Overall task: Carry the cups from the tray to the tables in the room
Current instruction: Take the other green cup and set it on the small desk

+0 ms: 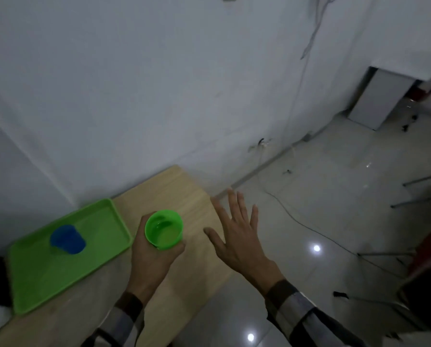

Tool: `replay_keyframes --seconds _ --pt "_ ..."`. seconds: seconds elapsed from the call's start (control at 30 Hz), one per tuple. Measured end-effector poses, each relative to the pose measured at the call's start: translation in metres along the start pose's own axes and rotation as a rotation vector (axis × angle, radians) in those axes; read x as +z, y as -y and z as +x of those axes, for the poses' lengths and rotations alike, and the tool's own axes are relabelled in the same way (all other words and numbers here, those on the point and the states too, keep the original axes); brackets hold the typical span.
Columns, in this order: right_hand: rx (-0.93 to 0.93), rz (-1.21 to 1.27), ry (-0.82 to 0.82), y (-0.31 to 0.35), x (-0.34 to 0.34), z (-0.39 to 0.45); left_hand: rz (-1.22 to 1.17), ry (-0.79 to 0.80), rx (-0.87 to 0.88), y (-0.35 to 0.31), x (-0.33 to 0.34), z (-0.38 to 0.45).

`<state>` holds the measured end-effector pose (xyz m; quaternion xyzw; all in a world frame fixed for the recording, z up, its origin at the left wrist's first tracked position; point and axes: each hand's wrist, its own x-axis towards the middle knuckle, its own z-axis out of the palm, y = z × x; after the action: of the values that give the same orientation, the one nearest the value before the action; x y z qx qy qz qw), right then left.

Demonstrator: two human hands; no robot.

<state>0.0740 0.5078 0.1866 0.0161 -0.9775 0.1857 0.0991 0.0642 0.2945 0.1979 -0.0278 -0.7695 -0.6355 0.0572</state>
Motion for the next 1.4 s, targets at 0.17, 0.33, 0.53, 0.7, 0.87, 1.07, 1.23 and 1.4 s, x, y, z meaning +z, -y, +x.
replay_keyframes --seconds 0.17,0.33,0.53,0.7,0.87,1.07,1.23,1.4 --pt "0.166 -0.022 -0.037 -0.068 -0.057 -0.041 -0.018 0.07 0.044 -0.032 0.073 -0.009" --pt "0.274 -0.045 -0.094 -0.122 -0.1 -0.061 -0.056 0.128 0.092 -0.058 0.137 -0.002" --pt "0.379 -0.037 -0.143 -0.186 -0.136 -0.062 -0.116 0.263 0.095 -0.079 0.212 0.022" --pt "0.461 -0.054 -0.17 -0.257 -0.157 -0.039 -0.131 0.352 0.114 -0.093 0.287 0.054" --pt "0.528 -0.09 -0.199 -0.339 -0.181 0.007 -0.154 0.422 0.112 -0.108 0.378 0.109" --pt "0.604 -0.075 -0.234 -0.434 -0.226 0.064 -0.156 0.537 0.13 -0.136 0.489 0.183" --pt "0.66 -0.054 -0.303 -0.513 -0.261 0.102 -0.161 0.614 0.137 -0.162 0.574 0.227" --pt "0.681 -0.071 -0.345 -0.605 -0.293 0.136 -0.16 0.64 0.165 -0.185 0.674 0.267"
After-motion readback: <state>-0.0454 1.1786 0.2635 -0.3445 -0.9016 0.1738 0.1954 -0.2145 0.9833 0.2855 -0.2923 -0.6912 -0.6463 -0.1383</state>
